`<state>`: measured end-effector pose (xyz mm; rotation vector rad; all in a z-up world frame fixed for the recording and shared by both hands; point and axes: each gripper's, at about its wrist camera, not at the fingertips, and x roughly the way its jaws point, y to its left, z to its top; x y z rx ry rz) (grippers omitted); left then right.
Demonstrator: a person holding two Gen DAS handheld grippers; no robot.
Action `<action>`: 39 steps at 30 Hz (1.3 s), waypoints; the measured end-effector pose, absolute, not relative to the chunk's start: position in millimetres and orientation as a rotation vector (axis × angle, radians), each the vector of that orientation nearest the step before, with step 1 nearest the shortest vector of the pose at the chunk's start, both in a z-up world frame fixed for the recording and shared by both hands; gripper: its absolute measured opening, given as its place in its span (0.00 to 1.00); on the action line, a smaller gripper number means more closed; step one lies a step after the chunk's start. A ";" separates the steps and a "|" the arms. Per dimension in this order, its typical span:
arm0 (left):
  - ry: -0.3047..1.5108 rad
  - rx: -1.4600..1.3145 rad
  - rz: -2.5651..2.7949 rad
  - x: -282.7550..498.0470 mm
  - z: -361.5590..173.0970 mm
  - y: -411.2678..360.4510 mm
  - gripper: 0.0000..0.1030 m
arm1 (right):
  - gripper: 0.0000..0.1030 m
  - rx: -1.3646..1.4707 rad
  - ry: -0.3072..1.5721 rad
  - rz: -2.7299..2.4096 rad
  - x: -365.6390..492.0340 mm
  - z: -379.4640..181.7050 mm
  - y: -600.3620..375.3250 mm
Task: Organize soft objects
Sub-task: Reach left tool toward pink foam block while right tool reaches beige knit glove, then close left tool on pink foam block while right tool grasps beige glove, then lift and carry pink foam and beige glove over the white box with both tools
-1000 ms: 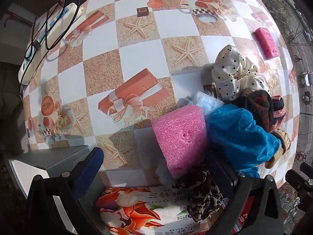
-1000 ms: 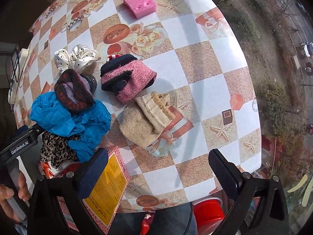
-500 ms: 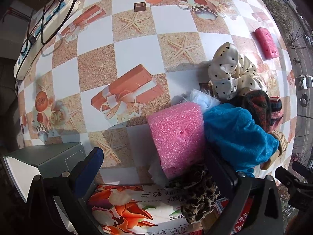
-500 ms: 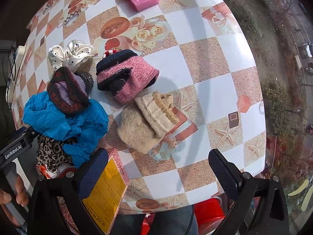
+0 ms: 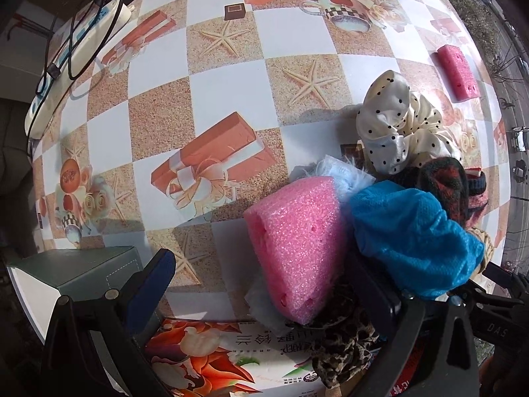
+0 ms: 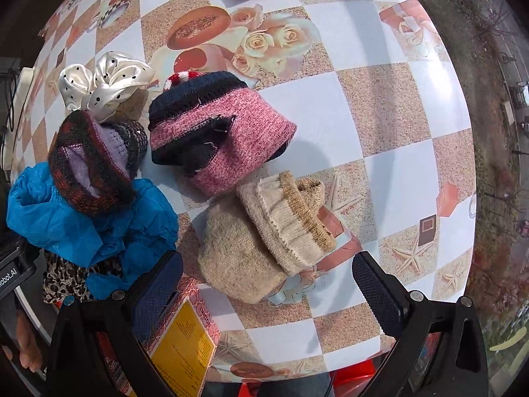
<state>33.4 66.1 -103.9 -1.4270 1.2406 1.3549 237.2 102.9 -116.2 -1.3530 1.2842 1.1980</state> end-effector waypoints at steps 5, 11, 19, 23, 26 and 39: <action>1.252 -1.465 1.345 39.3 -107.0 64.5 0.86 | 1.00 -1.371 1.310 1.201 230.7 -134.9 108.2; 1.183 -1.468 1.297 43.2 -101.1 69.9 0.41 | 0.56 -1.419 1.410 1.155 243.7 -159.3 95.3; 1.051 -1.381 1.365 31.3 -65.7 59.9 0.26 | 0.38 -1.372 1.356 1.222 240.5 -155.3 95.9; 1.031 -1.374 1.382 31.9 -59.2 56.5 0.26 | 0.38 -1.342 1.360 1.243 238.2 -152.9 101.6; 1.030 -1.385 1.363 33.0 -53.3 61.8 0.26 | 0.38 -1.345 1.377 1.247 237.1 -147.5 105.3; 1.031 -1.215 1.412 34.3 -3.6 53.1 0.26 | 0.38 -1.357 1.436 1.263 245.6 -90.5 87.0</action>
